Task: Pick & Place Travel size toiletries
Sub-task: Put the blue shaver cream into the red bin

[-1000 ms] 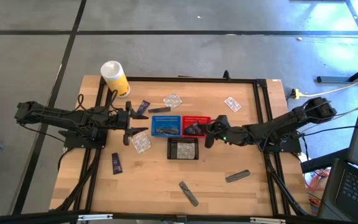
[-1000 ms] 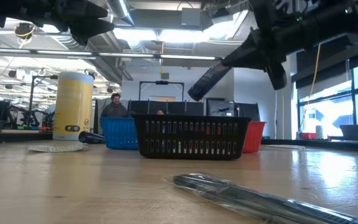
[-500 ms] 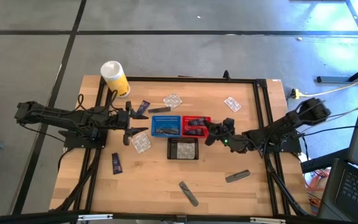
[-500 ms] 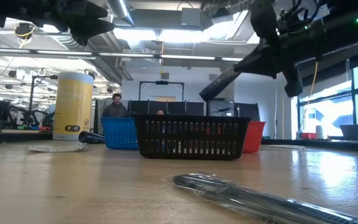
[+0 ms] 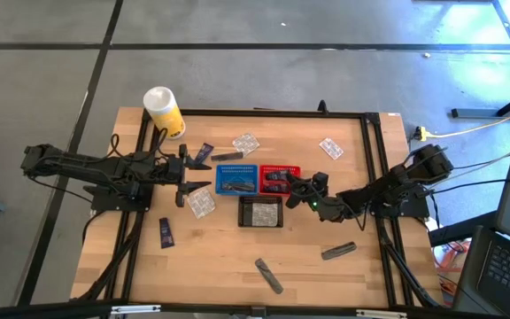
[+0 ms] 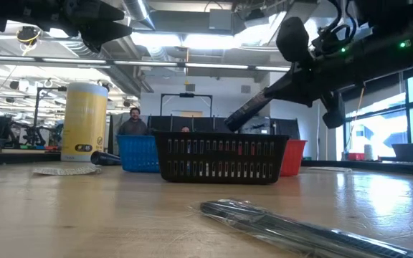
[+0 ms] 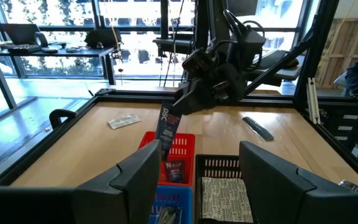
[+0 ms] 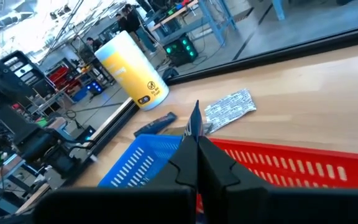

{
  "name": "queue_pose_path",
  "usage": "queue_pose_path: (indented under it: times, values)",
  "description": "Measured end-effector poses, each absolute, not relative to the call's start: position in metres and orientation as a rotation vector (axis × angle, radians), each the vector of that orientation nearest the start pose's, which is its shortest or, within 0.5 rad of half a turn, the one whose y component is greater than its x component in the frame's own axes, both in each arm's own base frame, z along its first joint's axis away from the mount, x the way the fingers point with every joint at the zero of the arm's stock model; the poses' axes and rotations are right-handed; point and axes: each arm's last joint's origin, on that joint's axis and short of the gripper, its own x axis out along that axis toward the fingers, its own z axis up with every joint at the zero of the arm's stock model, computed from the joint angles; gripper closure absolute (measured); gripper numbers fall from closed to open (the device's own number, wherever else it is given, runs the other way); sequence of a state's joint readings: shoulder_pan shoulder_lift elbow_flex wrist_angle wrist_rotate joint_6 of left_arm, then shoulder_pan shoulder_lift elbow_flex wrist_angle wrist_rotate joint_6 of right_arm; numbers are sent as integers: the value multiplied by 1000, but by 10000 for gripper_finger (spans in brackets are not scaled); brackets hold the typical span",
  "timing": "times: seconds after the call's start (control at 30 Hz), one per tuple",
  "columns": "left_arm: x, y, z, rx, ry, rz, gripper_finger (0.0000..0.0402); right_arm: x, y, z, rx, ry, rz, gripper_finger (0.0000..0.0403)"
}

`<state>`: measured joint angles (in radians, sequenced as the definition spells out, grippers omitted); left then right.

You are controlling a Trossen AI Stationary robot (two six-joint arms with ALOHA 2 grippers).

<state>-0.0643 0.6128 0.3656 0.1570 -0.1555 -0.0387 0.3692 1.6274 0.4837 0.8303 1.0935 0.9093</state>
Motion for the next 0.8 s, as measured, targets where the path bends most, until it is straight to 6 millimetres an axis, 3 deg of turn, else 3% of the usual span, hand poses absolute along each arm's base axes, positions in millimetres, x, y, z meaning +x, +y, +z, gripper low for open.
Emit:
queue_pose_path:
  times: [0.23, 0.8]
  values:
    - [152, -5, 245, -29, 88, 93, 190, 271, 73, 144, 598, -84, -779, 403]
    - [152, -5, 245, -29, 88, 93, 190, 272, 59, 134, 616, -17, -816, 403]
